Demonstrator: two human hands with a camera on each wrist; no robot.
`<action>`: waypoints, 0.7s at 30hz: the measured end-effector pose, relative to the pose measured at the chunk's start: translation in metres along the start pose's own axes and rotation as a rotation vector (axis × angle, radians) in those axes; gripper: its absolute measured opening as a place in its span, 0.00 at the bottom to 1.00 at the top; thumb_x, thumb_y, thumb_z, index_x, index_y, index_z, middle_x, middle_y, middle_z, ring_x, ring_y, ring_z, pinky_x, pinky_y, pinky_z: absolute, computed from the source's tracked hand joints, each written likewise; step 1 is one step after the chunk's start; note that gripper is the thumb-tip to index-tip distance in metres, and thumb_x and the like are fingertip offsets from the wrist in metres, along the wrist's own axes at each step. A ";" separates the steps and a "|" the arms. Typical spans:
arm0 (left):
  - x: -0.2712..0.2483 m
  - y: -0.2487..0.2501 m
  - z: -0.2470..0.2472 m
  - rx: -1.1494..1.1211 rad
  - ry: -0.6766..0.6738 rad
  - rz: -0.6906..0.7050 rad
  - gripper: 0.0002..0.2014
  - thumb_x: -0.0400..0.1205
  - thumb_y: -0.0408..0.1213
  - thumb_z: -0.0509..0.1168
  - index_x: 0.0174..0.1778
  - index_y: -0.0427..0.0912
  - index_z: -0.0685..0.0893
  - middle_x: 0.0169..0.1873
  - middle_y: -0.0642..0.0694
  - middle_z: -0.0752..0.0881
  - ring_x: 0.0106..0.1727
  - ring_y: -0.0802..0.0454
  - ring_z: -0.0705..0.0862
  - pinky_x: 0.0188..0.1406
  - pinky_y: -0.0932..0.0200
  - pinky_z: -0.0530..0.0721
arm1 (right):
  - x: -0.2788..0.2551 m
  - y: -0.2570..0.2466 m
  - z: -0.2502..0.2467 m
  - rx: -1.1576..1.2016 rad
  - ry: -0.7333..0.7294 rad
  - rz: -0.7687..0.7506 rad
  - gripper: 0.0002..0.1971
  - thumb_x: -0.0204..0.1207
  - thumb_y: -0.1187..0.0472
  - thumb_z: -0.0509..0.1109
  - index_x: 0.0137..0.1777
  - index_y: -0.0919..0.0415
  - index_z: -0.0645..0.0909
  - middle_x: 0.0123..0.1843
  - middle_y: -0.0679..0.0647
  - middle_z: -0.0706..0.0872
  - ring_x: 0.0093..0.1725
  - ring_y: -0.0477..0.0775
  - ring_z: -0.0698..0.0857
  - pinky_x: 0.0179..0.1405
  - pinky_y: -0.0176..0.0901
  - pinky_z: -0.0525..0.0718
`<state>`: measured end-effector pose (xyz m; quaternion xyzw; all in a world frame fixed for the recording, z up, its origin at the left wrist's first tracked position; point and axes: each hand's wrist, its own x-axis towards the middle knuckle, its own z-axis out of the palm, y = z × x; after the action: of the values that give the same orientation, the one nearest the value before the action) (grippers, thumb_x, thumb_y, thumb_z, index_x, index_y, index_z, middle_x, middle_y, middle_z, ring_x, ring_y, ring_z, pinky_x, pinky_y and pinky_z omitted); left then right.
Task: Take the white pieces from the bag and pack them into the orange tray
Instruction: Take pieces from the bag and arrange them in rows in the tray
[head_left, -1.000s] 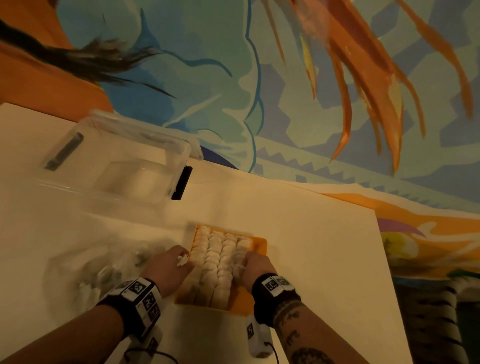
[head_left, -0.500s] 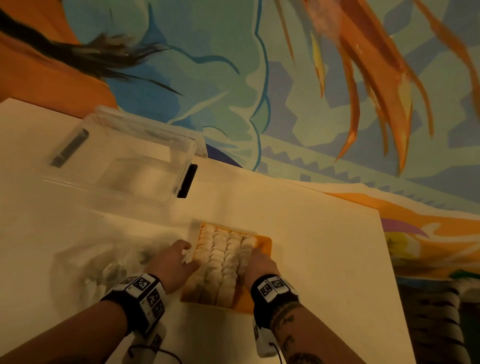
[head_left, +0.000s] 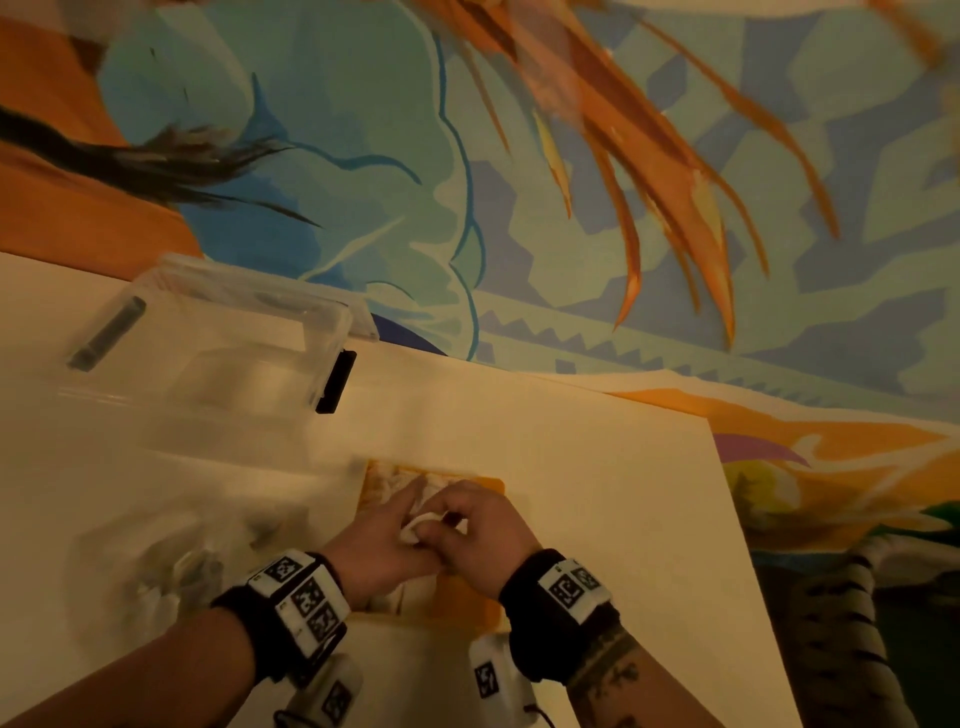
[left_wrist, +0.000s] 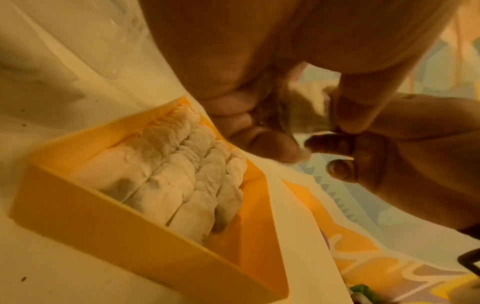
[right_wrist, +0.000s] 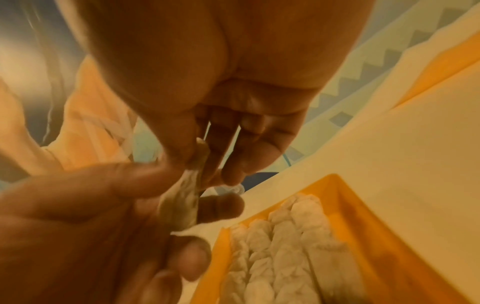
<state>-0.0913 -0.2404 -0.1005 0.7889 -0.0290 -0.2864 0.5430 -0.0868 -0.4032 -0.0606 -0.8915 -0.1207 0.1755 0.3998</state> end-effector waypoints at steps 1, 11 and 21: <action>-0.001 0.001 0.003 -0.030 0.016 0.000 0.50 0.62 0.59 0.79 0.80 0.59 0.63 0.69 0.61 0.78 0.61 0.59 0.84 0.52 0.64 0.86 | -0.003 0.003 -0.004 -0.002 0.026 0.013 0.05 0.78 0.53 0.72 0.49 0.52 0.87 0.43 0.42 0.83 0.41 0.31 0.80 0.41 0.20 0.73; -0.006 -0.001 0.020 -0.033 0.173 -0.021 0.03 0.85 0.38 0.65 0.49 0.46 0.84 0.41 0.46 0.90 0.39 0.53 0.90 0.36 0.58 0.88 | -0.016 0.027 -0.018 -0.032 0.148 0.141 0.08 0.76 0.53 0.75 0.53 0.50 0.88 0.44 0.42 0.87 0.42 0.38 0.83 0.39 0.16 0.74; -0.003 -0.037 -0.011 0.350 0.529 -0.135 0.16 0.81 0.43 0.69 0.65 0.52 0.81 0.66 0.49 0.79 0.57 0.50 0.83 0.60 0.54 0.82 | -0.002 0.038 -0.013 -0.320 -0.075 0.264 0.07 0.78 0.52 0.70 0.54 0.49 0.85 0.55 0.51 0.88 0.53 0.53 0.85 0.52 0.42 0.83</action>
<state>-0.0981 -0.2151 -0.1287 0.9175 0.1168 -0.0977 0.3675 -0.0799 -0.4376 -0.0809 -0.9445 -0.0439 0.2380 0.2220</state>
